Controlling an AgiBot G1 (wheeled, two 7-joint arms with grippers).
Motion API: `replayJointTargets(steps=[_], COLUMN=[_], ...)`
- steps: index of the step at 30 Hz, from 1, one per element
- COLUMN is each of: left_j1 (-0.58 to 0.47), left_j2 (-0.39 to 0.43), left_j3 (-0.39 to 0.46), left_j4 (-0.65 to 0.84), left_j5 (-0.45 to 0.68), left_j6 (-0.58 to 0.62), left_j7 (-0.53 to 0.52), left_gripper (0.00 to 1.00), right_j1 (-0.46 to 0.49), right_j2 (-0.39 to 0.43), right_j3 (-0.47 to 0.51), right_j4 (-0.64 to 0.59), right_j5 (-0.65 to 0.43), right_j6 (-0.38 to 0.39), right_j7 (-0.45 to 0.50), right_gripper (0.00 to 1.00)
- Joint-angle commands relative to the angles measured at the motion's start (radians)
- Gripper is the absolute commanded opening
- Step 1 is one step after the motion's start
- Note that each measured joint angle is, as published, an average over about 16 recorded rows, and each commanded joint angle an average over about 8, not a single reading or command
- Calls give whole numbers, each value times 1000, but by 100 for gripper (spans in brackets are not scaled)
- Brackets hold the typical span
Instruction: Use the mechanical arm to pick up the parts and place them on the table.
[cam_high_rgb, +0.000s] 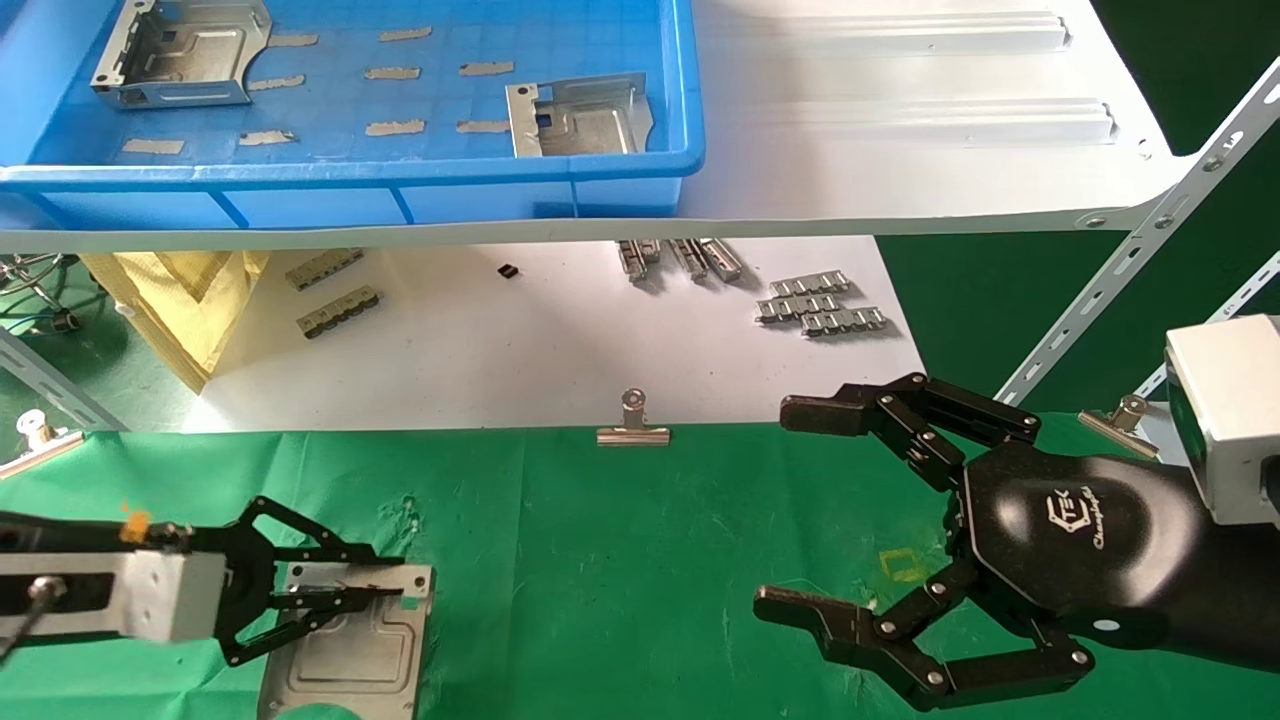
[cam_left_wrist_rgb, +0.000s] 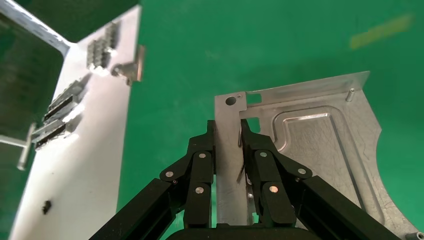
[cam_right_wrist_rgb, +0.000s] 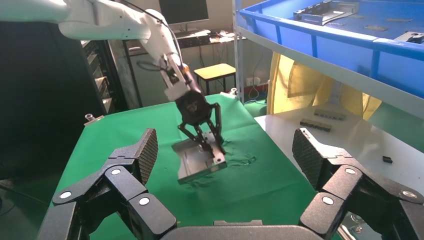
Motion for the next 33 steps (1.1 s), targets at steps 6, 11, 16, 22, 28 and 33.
replayJointTargets(steps=[6, 11, 16, 22, 28, 33], left_j1=[-27, -39, -43, -47, -65, -30], left_j2=[50, 77, 105, 129, 137, 132], left_j3=[24, 30, 26, 21, 28, -18], left_j4=[113, 186, 250, 301, 352, 401], left_j5=[38, 41, 33, 26, 32, -35], left_j6=[-3, -9, -31, -36, -2, 16], left_j7=[120, 133, 151, 171, 67, -104], left_gripper=[10, 69, 100, 100, 100, 100], right_j1=[0, 0, 0, 0, 0, 0], right_j2=[0, 0, 0, 0, 0, 0], right_j3=[0, 0, 0, 0, 0, 0], right_j4=[0, 0, 0, 0, 0, 0], right_j5=[0, 0, 0, 0, 0, 0], right_j6=[0, 0, 0, 0, 0, 0], right_j7=[0, 0, 0, 0, 0, 0], right_gripper=[100, 100, 100, 100, 100, 100])
